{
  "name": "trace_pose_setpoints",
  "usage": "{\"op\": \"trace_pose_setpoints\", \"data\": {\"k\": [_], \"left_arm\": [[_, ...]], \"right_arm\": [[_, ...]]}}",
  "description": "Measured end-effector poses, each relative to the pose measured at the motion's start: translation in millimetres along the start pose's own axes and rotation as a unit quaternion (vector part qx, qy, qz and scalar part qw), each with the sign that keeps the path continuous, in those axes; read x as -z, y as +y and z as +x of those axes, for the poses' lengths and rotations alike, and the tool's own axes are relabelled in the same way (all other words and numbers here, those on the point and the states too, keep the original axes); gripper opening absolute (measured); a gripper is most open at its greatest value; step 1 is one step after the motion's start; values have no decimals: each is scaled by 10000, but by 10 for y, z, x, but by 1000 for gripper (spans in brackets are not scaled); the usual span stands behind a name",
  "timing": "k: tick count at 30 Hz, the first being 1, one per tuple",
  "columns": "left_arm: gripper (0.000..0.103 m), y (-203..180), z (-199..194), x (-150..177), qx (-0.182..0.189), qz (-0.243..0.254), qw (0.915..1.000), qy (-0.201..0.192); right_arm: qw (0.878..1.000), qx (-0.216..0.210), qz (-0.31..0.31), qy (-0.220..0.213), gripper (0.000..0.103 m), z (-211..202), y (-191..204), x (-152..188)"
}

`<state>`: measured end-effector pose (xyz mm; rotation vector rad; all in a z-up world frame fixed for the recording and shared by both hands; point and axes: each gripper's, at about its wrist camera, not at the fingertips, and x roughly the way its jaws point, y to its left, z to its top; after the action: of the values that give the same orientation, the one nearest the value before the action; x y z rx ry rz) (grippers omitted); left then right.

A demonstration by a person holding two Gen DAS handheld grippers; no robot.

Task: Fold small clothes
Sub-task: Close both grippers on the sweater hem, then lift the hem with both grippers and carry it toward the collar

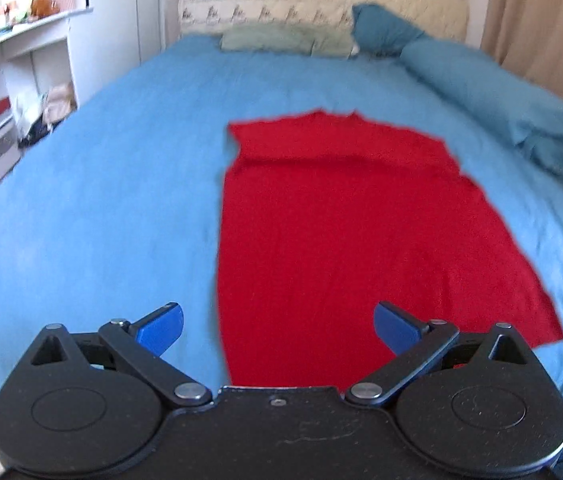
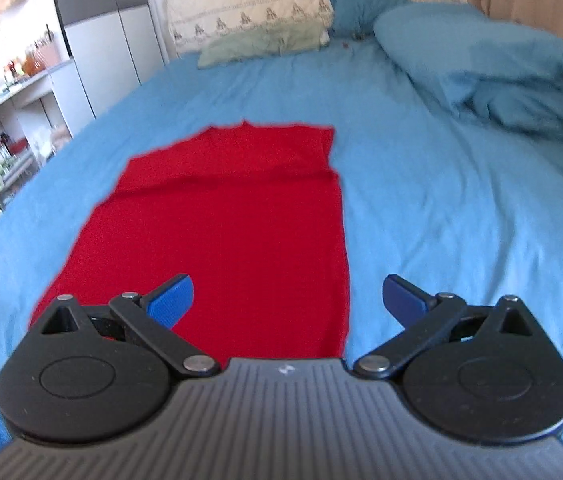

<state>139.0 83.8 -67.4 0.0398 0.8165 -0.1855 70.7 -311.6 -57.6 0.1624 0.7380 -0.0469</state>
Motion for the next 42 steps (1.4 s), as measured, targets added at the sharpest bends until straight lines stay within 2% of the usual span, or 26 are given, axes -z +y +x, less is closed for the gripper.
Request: {"op": "trace_pose_setpoints", "data": {"k": [3, 9, 12, 16, 18, 23, 29, 32, 34, 35, 36, 37, 39, 42], "left_arm": [[93, 17, 129, 171, -146, 79, 9998, 113], [89, 237, 271, 372, 128, -418, 9985, 341], [88, 285, 337, 472, 227, -547, 9972, 451], [71, 309, 419, 549, 280, -640, 9963, 493], [66, 316, 471, 573, 256, -688, 9958, 545], [62, 324, 511, 583, 196, -695, 9961, 516], [55, 324, 548, 581, 153, -683, 9962, 510], [45, 309, 552, 568, 142, -681, 9962, 532], [28, 301, 556, 553, 137, -669, 9961, 567], [23, 306, 559, 547, 136, -685, 9958, 584], [14, 317, 567, 541, 146, -713, 9955, 611], [12, 334, 574, 530, 157, -733, 9951, 646], [7, 347, 563, 492, 169, -759, 9945, 700], [6, 333, 490, 397, 139, -659, 9950, 732]], "right_arm": [[9996, 174, 34, 217, 103, 117, -24, 240], [9981, 341, 218, 460, 103, 288, -118, 563], [9972, 393, 305, 562, 103, 360, -169, 633], [9960, 423, 467, 635, 103, 442, -232, 704], [9953, 437, 534, 674, 103, 481, -249, 735], [9933, 465, 705, 788, 100, 592, -303, 789], [9926, 360, 816, 821, 78, 686, -327, 782], [9936, 278, 734, 817, 68, 721, -281, 775], [9939, 216, 662, 855, 49, 759, -254, 774], [9938, 182, 658, 876, 44, 779, -246, 774], [9937, 144, 659, 895, 34, 796, -243, 769], [9937, 127, 655, 900, 27, 809, -243, 759], [9934, 79, 666, 927, 22, 820, -252, 727], [9936, -63, 595, 959, 20, 791, -281, 617]]}}
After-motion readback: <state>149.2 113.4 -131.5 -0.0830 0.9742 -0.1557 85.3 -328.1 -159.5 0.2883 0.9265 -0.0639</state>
